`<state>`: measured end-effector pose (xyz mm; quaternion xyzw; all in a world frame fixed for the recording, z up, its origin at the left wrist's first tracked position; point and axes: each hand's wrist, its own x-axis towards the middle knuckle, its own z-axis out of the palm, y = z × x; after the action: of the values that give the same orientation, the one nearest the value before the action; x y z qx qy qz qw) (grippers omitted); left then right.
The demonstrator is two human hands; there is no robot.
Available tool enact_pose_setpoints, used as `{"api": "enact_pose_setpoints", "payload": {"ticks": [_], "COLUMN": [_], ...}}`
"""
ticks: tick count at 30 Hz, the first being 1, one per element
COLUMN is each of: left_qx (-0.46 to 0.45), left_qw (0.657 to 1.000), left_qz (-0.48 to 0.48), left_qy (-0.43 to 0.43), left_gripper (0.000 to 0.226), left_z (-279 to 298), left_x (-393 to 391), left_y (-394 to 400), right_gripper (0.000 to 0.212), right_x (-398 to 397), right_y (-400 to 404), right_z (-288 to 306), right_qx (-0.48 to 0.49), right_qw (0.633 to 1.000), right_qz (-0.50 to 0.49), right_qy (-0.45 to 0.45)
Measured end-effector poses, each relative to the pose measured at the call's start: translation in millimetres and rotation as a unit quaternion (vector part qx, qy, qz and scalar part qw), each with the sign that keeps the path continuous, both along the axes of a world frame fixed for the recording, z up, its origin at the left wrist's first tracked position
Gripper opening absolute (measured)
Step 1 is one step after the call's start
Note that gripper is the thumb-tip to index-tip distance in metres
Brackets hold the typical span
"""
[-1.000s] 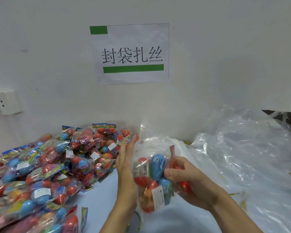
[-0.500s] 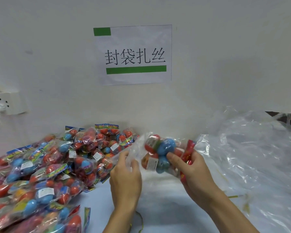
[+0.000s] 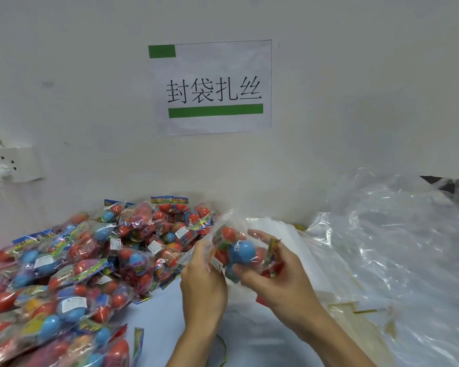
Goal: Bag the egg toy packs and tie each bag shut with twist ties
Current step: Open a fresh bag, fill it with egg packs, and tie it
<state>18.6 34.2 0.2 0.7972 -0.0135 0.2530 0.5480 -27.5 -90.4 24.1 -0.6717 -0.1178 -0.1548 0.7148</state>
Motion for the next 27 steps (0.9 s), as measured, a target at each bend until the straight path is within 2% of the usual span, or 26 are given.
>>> {"api": "enact_pose_setpoints", "payload": {"ticks": [3,6,10,14,17,19,21,24,27], "left_qx": [0.013,0.007,-0.003,0.159,0.240,0.280,0.308,0.340,0.326], "left_qw": [1.000,1.000,0.999,0.983,0.958,0.943,0.932,0.916,0.917], "left_qz": [0.003,0.027,0.046,0.028,0.010,-0.007,-0.041,-0.082,-0.109], "left_qy": [-0.004,0.011,0.010,-0.093,-0.157,-0.178,-0.187,-0.196,-0.203], "left_gripper": [0.036,0.022,0.015,0.021,0.014,0.023,0.022,0.021,0.020], "left_z": [-3.2,-5.0,-1.6,1.2,1.9,4.0,5.4,6.6,7.0], "left_x": [1.6,4.3,3.5,-8.9,-12.7,-15.2,-18.4,-20.3,-19.8], "left_y": [0.3,1.4,0.2,-6.0,-9.4,-11.9,-15.7,-18.1,-15.5], "right_gripper": [0.036,0.028,0.024,0.023,0.010,0.013,0.020,0.025,0.025], "right_x": [-0.5,3.2,7.2,9.5,15.4,18.9,20.4,20.7,21.5], "right_y": [0.5,-5.2,-8.8,-2.9,-4.3,-6.0,-8.3,-13.3,-17.8], "right_z": [1.9,2.1,-2.5,-10.2,-16.2,-18.7,-19.7,-20.0,-20.1], "right_qx": [-0.017,-0.004,-0.055,-0.139,-0.110,-0.084,-0.067,-0.043,-0.031], "right_qw": [0.999,0.997,0.992,0.981,0.976,0.969,0.965,0.970,0.973], "right_qz": [0.001,-0.070,-0.117,-0.129,-0.173,-0.206,-0.222,-0.187,-0.163], "right_qy": [-0.033,-0.012,0.013,0.037,0.074,0.104,0.123,0.149,0.159]}}
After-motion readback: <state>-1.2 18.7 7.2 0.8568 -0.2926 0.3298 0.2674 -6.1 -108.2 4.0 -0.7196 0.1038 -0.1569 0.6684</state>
